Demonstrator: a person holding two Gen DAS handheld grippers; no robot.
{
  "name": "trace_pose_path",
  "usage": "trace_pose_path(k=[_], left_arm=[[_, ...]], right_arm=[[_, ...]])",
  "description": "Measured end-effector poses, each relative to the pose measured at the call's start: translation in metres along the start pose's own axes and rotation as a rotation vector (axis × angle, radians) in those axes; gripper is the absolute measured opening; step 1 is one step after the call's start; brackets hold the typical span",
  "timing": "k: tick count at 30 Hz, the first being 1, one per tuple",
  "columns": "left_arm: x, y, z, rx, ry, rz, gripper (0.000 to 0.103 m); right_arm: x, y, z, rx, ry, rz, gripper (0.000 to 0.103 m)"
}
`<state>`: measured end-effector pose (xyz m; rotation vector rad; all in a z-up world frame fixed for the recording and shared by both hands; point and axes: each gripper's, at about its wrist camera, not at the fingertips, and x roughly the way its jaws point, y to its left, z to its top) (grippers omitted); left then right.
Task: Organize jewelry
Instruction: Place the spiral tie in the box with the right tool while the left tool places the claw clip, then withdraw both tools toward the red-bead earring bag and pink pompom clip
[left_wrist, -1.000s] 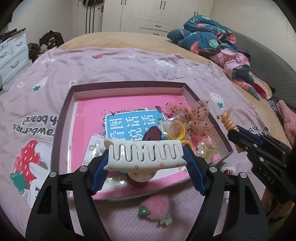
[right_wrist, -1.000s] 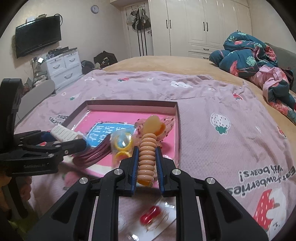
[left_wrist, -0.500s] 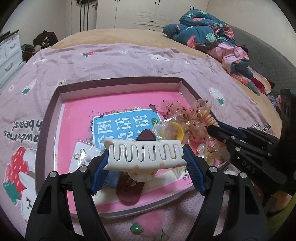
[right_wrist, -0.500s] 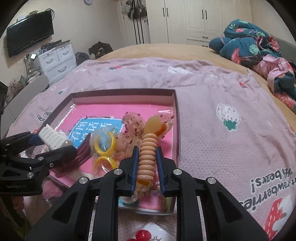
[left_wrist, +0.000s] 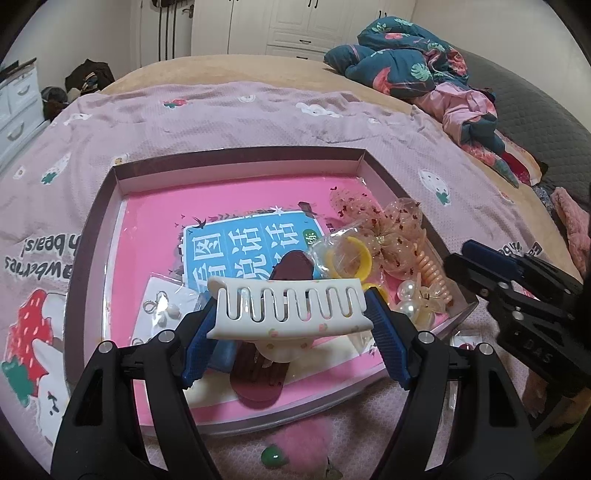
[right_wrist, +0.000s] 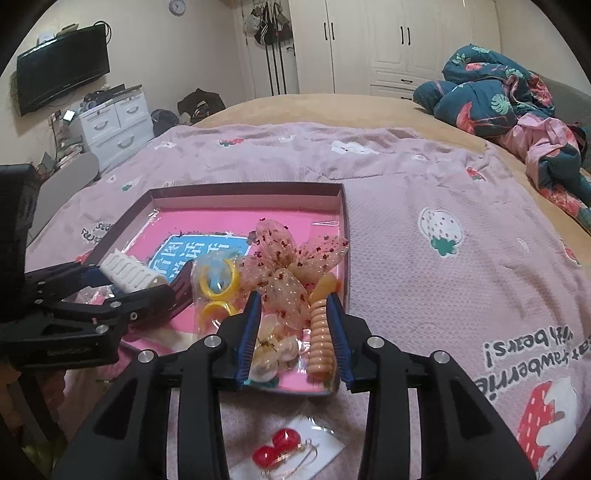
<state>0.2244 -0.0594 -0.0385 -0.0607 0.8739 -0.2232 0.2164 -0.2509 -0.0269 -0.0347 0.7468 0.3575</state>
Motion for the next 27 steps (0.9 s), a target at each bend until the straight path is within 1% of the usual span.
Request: trace_pose_path(k=[2, 3, 4, 5, 8, 11, 15, 27], left_arm=[[-0.002, 0.000, -0.001, 0.000, -0.003, 0.000, 0.067], [-0.003, 0.000, -0.001, 0.000, -0.005, -0.002, 0.069], [-0.006, 0.000, -0.001, -0.002, -0.012, -0.005, 0.076], [-0.008, 0.000, -0.001, -0.002, -0.016, -0.006, 0.077], [-0.014, -0.002, -0.001, 0.001, -0.030, -0.002, 0.078], [-0.023, -0.001, -0.003, -0.005, -0.043, -0.008, 0.078], [-0.036, -0.001, -0.007, -0.004, -0.060, -0.007, 0.078], [-0.062, -0.001, -0.033, 0.000, -0.074, 0.001, 0.078]], right_arm=[[-0.008, -0.001, -0.002, 0.001, -0.009, -0.003, 0.039], [-0.012, -0.001, -0.003, 0.002, -0.013, -0.004, 0.039], [-0.016, -0.002, -0.005, 0.005, -0.018, -0.006, 0.040], [-0.020, -0.003, -0.006, 0.007, -0.022, -0.007, 0.042], [-0.032, -0.006, -0.011, 0.013, -0.031, -0.014, 0.043], [-0.044, -0.008, -0.017, 0.018, -0.038, -0.023, 0.048], [-0.056, -0.009, -0.024, 0.021, -0.039, -0.030, 0.050], [-0.071, 0.002, -0.042, 0.007, -0.022, -0.012, 0.057]])
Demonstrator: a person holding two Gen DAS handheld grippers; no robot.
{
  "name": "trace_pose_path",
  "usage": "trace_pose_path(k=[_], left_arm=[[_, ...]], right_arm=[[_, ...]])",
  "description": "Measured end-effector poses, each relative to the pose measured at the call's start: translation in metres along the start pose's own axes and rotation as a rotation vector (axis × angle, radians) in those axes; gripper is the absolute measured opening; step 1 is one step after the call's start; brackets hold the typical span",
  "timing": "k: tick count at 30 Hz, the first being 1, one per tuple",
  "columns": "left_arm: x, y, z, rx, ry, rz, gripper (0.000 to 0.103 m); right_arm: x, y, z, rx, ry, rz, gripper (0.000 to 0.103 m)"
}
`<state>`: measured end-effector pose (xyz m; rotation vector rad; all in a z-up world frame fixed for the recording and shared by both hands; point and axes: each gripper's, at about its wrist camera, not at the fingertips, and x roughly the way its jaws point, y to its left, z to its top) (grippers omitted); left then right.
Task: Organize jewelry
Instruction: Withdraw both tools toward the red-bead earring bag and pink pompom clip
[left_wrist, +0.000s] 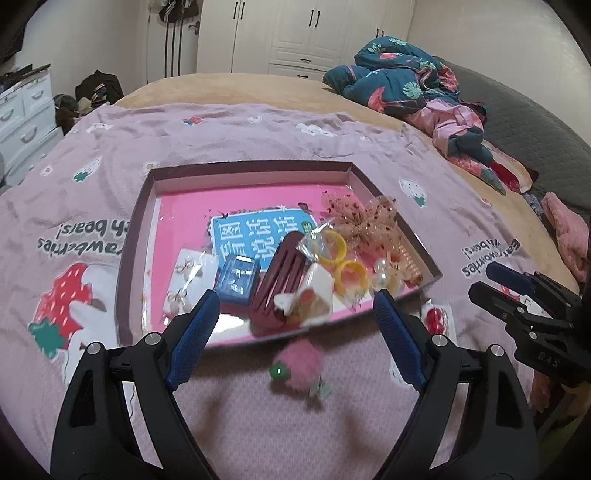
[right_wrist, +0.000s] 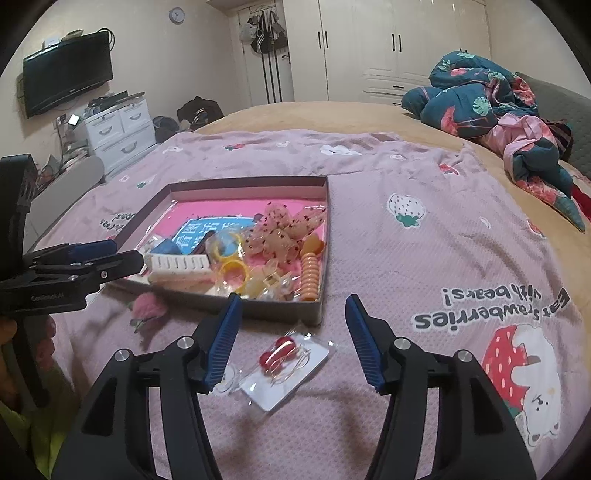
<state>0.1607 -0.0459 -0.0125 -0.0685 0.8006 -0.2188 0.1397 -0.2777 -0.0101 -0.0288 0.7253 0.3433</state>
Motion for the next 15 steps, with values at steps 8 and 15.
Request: trace_pose_path(k=[8, 15], left_arm=[[-0.004, 0.005, -0.020, 0.003, 0.028, 0.019, 0.078], [0.004, 0.010, -0.039, -0.003, 0.079, 0.024, 0.078]], right_arm=[[0.004, 0.009, -0.016, 0.002, 0.038, 0.014, 0.063], [0.020, 0.017, -0.035, 0.015, 0.105, 0.020, 0.064]])
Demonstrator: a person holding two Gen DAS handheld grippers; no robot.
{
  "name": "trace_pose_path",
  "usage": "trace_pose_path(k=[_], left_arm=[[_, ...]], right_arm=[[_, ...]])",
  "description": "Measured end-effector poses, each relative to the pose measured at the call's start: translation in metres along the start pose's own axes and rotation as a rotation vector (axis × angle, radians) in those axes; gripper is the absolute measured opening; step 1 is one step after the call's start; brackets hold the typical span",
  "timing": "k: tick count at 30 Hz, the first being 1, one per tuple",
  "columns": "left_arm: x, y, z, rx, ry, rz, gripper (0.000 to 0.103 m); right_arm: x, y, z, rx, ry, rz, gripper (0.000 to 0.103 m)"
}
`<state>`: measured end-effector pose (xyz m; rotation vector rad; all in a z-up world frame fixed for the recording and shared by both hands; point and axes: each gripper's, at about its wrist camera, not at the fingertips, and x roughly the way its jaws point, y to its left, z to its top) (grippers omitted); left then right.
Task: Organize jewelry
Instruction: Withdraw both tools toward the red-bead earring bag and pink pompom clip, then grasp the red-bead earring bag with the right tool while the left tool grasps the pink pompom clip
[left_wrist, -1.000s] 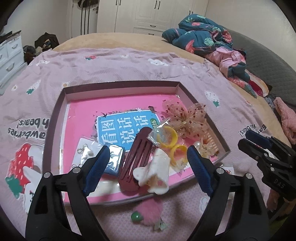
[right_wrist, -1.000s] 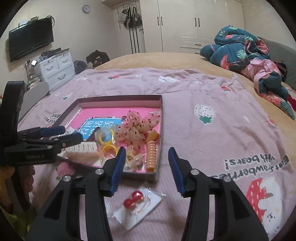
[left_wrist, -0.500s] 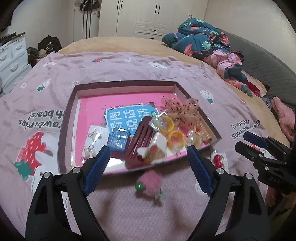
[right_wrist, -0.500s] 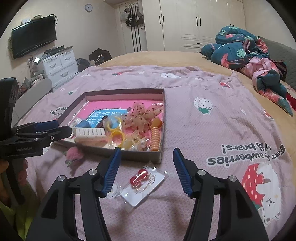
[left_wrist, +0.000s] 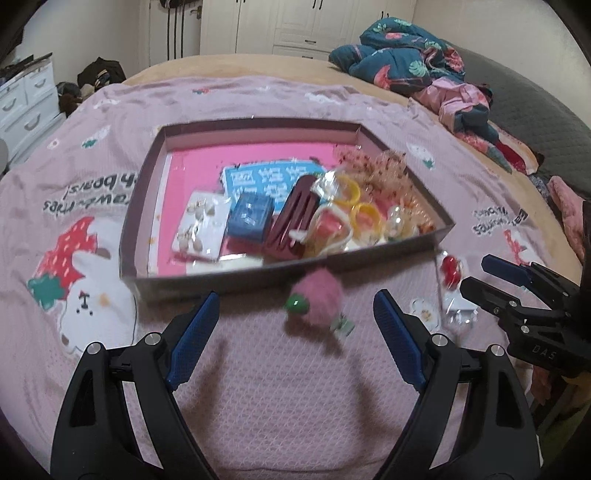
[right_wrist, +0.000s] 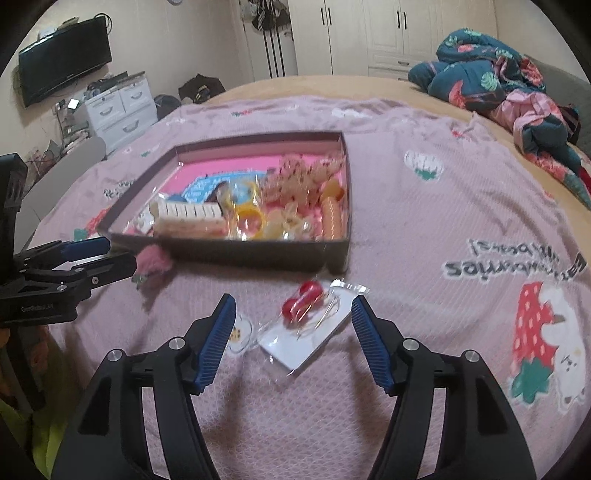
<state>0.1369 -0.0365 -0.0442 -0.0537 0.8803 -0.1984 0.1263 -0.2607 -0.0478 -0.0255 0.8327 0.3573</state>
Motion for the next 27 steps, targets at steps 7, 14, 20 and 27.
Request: trace_pose_path(k=[7, 14, 20, 27], left_arm=[[0.013, 0.003, -0.007, -0.013, 0.036, -0.002, 0.078], [0.025, -0.001, -0.006, -0.021, 0.048, -0.015, 0.078], [0.034, -0.007, -0.005, -0.006, 0.057, -0.008, 0.059], [0.029, -0.005, -0.008, -0.003, 0.059, -0.009, 0.028]], right_arm=[[0.022, -0.006, -0.006, 0.057, 0.056, -0.003, 0.066], [0.035, -0.006, -0.005, 0.056, 0.056, -0.001, 0.043], [0.030, -0.001, -0.007, 0.015, 0.039, 0.019, 0.033], [0.014, 0.011, -0.009, -0.030, 0.015, 0.057, 0.028]])
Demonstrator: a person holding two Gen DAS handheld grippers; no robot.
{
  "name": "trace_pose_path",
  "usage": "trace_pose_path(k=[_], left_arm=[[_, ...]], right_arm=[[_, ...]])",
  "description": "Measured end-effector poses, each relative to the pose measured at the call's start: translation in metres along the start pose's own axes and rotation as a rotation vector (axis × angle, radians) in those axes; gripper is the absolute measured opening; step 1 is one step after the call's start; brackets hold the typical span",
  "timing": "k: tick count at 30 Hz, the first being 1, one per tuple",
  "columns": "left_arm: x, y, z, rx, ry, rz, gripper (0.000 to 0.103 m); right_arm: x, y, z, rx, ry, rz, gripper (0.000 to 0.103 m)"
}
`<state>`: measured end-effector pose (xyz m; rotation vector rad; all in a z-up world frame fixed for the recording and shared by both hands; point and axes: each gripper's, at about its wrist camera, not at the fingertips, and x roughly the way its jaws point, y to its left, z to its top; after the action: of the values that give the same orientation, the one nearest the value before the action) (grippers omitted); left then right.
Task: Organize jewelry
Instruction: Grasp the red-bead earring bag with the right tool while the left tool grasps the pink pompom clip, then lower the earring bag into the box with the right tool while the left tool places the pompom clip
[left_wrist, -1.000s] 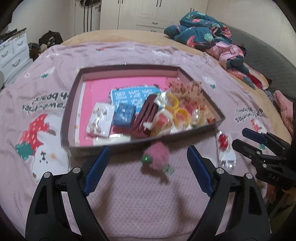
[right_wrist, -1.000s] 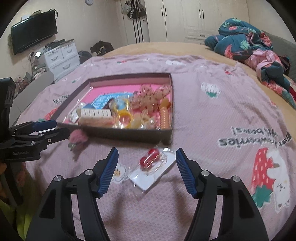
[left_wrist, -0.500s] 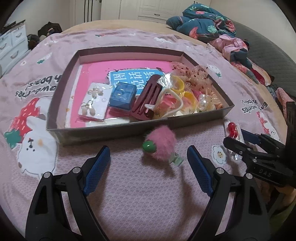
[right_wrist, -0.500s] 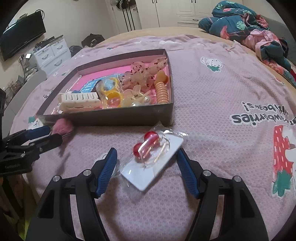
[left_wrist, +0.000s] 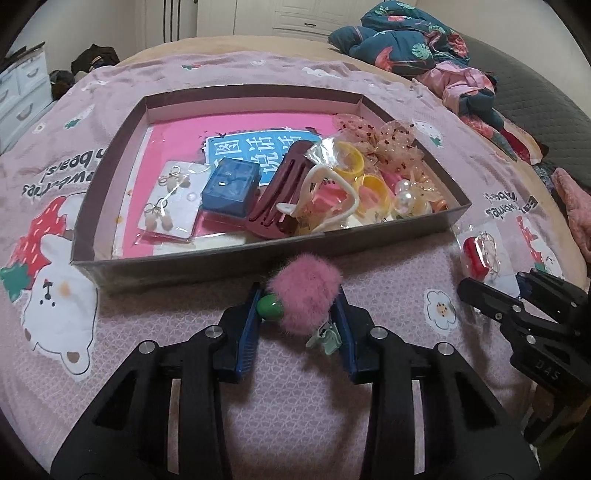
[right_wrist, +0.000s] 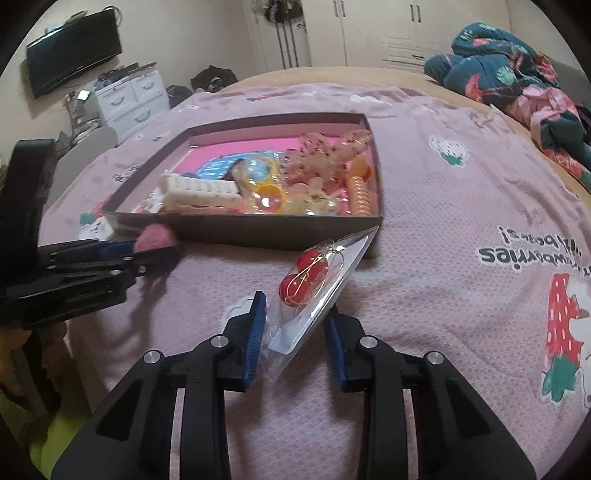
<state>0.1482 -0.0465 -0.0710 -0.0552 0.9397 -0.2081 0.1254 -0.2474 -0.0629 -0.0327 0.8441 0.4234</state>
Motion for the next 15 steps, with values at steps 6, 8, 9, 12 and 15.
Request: trace_pose_path(k=[6, 8, 9, 12, 15], left_arm=[[-0.019, 0.001, -0.002, 0.002, -0.025, -0.012, 0.028], [-0.025, 0.003, -0.001, -0.009, -0.035, -0.016, 0.028], [-0.029, 0.005, 0.000, -0.014, -0.040, -0.016, 0.028], [-0.040, 0.011, 0.000, -0.028, -0.057, -0.013, 0.028], [-0.050, 0.018, 0.000, -0.043, -0.077, -0.009, 0.028]], right_arm=[[-0.014, 0.012, 0.005, -0.029, -0.025, 0.035, 0.024], [-0.016, 0.016, 0.007, -0.040, -0.032, 0.039, 0.023], [-0.016, 0.017, 0.008, -0.041, -0.033, 0.042, 0.023], [-0.020, 0.021, 0.011, -0.046, -0.043, 0.058, 0.023], [-0.024, 0.025, 0.015, -0.046, -0.056, 0.074, 0.023]])
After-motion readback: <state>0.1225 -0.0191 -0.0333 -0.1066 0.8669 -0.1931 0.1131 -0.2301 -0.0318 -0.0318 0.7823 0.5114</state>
